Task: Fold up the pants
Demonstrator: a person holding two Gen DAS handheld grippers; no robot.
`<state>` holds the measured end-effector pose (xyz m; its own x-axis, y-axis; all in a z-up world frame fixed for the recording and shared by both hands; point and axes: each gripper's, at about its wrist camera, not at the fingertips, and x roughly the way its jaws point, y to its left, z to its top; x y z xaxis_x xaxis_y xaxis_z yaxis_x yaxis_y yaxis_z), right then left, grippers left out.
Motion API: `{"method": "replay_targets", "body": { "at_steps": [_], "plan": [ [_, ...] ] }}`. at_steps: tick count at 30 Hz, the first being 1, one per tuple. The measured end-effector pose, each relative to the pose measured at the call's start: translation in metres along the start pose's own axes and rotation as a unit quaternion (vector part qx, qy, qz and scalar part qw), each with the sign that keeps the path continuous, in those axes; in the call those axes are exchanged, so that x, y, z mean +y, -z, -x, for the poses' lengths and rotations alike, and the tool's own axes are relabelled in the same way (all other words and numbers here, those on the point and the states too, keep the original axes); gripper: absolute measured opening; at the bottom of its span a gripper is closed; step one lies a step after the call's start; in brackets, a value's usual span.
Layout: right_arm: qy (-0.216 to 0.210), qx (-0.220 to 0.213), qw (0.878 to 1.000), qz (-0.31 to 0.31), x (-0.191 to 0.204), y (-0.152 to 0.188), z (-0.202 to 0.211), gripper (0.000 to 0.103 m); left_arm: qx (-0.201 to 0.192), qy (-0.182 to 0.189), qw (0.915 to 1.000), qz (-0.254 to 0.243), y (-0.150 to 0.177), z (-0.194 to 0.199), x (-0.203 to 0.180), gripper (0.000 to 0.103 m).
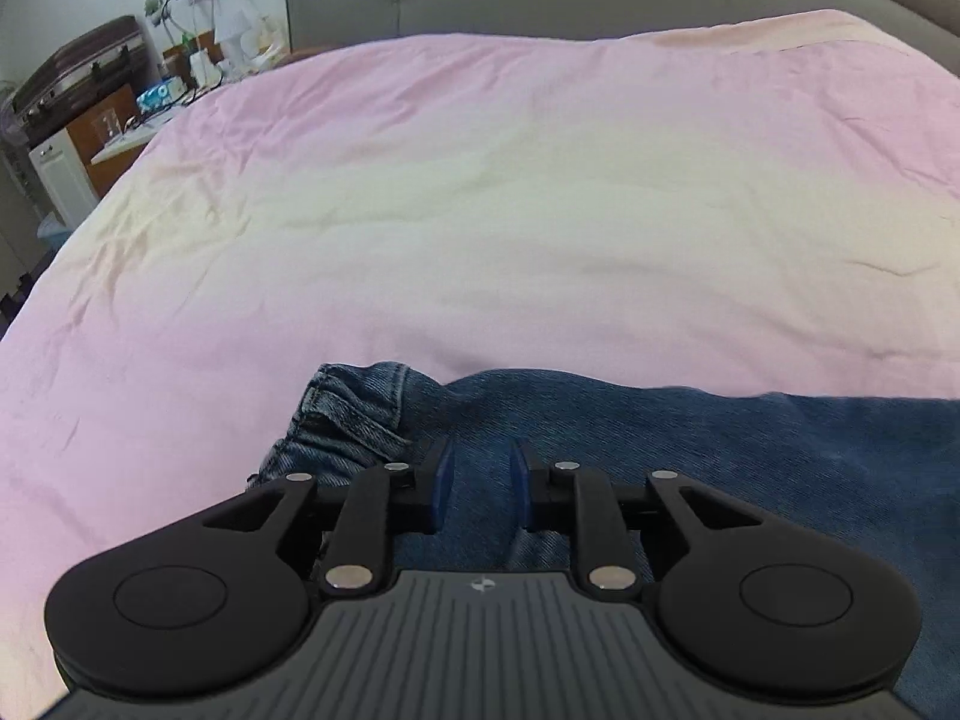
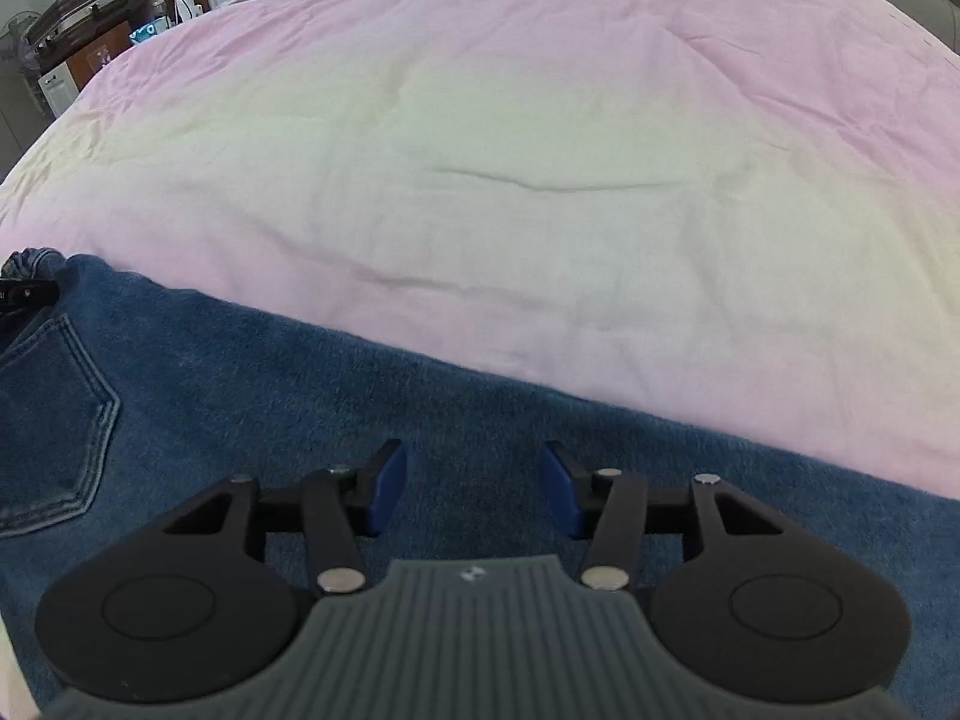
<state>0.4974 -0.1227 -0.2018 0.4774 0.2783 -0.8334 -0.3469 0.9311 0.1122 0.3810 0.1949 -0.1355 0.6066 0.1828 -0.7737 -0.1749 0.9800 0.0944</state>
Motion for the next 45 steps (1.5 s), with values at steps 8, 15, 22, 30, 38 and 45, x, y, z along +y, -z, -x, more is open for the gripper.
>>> {"method": "replay_targets", "body": {
  "at_steps": [8,15,22,30,38,45],
  "plan": [
    [-0.008,-0.053,0.999,-0.001,-0.018,0.092,0.096,0.047,-0.007,0.128,0.9906,-0.049,0.056,0.095,-0.08,0.026],
    [0.032,-0.049,0.998,-0.036,-0.051,0.179,0.105,0.047,0.049,0.146,0.9854,-0.072,0.119,0.082,-0.145,0.025],
    [0.02,-0.064,0.997,-0.025,-0.056,0.206,0.098,0.047,0.08,0.116,0.9898,-0.022,0.148,0.072,-0.139,0.026],
    [0.01,-0.085,0.989,-0.118,-0.113,0.218,0.155,0.046,0.022,0.135,0.9906,0.011,0.138,0.114,-0.135,0.026],
    [0.081,-0.092,0.957,-0.264,-0.251,0.251,0.224,0.046,0.003,0.205,0.9787,-0.009,0.113,0.122,-0.214,0.026],
    [0.083,-0.114,0.918,-0.37,-0.341,0.263,0.237,0.046,0.004,0.273,0.9619,-0.002,0.078,0.103,-0.304,0.026]
  ]
}}
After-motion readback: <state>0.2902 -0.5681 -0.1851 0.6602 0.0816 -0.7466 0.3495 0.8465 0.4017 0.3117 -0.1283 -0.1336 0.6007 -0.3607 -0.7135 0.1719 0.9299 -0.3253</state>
